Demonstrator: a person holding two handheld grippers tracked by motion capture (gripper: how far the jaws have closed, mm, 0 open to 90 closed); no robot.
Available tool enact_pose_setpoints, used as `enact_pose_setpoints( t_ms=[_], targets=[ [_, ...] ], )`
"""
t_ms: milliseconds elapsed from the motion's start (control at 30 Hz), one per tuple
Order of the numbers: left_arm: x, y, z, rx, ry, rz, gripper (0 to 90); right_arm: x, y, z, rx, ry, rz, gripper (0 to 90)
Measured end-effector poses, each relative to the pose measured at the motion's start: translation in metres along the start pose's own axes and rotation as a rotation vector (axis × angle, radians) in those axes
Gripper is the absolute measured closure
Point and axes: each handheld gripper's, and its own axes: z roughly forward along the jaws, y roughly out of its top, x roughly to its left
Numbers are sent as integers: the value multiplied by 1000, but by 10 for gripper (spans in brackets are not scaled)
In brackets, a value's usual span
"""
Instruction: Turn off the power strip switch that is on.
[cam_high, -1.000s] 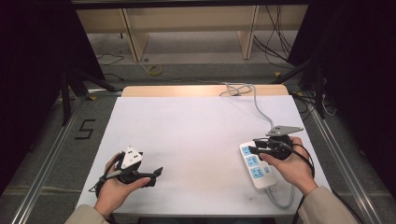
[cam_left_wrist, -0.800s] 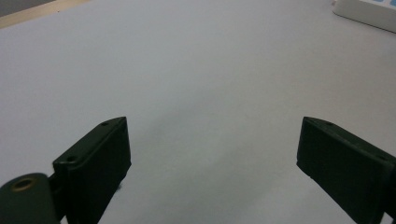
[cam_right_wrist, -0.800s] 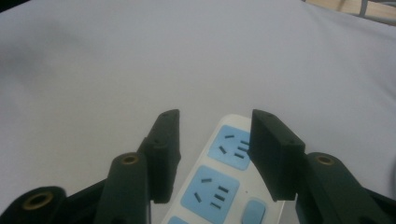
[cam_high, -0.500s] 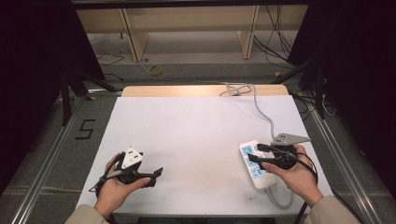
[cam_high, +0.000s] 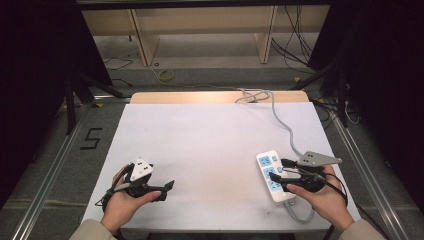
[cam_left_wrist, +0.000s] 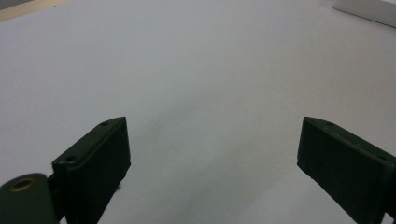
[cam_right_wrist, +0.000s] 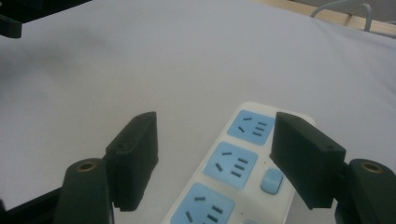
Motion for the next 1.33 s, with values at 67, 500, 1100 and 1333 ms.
enact_pose_setpoints(
  t_ms=[67,500,1100,1333],
  targets=[
    [0,0,0,1,1,1,88,0,-2,-3,-9,-7,0,322],
    [1,-1,-1,2,-1,-6,88,-2,-12,-11,-19,-10,10,315],
    [1,0,1,7,-3,-2,88,-2,-12,-11,-30,-10,0,315],
    [0,0,1,12,-12,0,88,-1,-12,-12,-44,-10,-6,317]
  ],
)
